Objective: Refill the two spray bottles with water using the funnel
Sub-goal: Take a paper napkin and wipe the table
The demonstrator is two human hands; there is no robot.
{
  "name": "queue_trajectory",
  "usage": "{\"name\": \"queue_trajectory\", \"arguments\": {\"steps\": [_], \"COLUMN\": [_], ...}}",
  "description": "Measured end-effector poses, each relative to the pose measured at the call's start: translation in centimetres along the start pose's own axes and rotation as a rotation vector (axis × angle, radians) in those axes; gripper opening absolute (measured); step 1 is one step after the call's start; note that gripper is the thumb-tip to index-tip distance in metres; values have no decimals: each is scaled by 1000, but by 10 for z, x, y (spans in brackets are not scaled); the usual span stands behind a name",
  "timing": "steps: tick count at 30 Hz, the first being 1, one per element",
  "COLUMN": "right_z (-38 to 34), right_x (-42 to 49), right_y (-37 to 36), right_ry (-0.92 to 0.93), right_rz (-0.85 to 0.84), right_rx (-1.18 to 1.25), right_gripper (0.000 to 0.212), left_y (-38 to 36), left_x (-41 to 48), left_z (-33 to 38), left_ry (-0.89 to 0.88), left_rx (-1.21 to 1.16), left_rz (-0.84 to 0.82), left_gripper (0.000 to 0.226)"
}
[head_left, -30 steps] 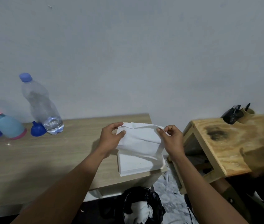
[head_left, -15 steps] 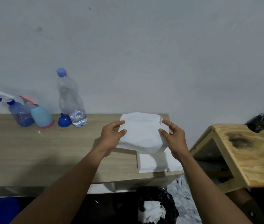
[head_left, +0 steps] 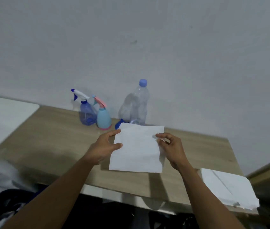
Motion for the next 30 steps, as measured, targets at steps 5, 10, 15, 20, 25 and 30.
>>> {"name": "queue_trajectory", "arguments": {"steps": [5,10,15,20,25,30], "right_z": [20,46,49,48,63,69], "right_x": [38,63,95,131,152,158], "right_y": [-115,-208,-267,-306,-326,-334], "right_ry": [-94,-179,-183,-226,-268,-275], "right_rz": [-59,-172,-199,-235,-286,-193], "right_rx": [17,-127,-230,-342,-457,-439], "right_gripper": [33,58,69,77,81,74], "left_y": [102,175,242,288,315,326], "left_x": [-23,-33,-25,-2,18,25], "left_z": [-63,-112,-135,-140,-149,-162], "left_ry": [124,215,315,365,394,422], "left_rx": [-36,38,139,339,575,568], "left_rz": [-37,-30,-101,-162,-194,-158], "left_gripper": [71,75,87,95,100,97]}}
Point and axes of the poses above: each hand's wrist, its own x-axis towards the middle knuckle, its own y-axis out of the back of the hand, z = x × y, the point moved 6 cm from there along x, towards the middle knuckle, and after that the axes turned 15 degrees about -z, right-handed, at the moved point
